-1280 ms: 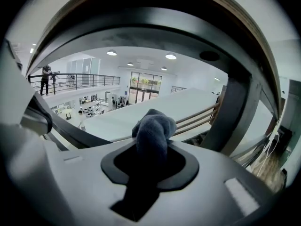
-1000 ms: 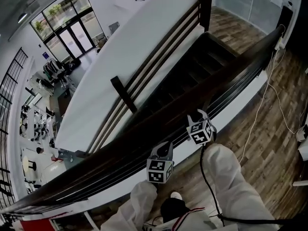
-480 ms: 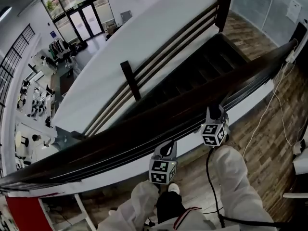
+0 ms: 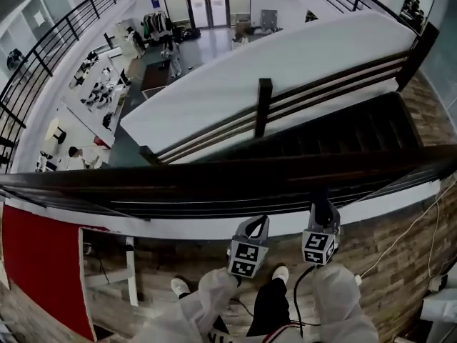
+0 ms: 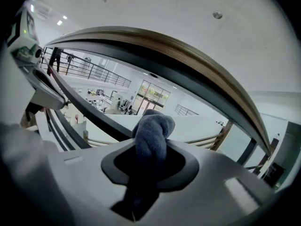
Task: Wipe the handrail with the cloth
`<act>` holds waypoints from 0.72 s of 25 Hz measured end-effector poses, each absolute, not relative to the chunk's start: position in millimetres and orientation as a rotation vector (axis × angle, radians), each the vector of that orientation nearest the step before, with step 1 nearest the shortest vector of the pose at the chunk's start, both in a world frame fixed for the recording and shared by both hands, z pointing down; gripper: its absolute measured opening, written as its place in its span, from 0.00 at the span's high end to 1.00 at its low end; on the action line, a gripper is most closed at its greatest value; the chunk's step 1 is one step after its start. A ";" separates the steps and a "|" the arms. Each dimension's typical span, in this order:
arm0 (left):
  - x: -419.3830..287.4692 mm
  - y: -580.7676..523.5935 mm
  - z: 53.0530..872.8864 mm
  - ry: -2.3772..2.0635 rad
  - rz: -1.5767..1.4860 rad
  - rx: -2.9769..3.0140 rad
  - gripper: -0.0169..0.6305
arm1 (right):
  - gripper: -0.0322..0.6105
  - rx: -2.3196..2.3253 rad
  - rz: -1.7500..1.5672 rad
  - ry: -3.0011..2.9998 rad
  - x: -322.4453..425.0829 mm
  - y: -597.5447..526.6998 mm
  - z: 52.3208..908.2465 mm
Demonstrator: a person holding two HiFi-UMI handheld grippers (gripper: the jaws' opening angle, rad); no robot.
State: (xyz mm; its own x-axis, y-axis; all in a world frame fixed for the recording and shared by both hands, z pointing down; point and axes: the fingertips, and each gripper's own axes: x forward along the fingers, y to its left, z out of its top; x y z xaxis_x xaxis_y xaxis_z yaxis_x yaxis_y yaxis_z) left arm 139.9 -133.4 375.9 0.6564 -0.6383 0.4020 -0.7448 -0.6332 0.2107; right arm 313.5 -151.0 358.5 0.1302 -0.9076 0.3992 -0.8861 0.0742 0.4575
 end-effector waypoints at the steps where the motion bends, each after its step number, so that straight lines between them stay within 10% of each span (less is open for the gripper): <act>1: 107.0 -129.8 376.1 -1.138 0.420 2.492 0.97 | 0.81 1.762 -0.047 -1.777 274.8 -148.7 357.8; 18: -279.0 -90.8 414.1 -1.739 0.385 2.066 0.97 | 0.81 1.192 0.031 -2.338 -170.0 -114.2 414.1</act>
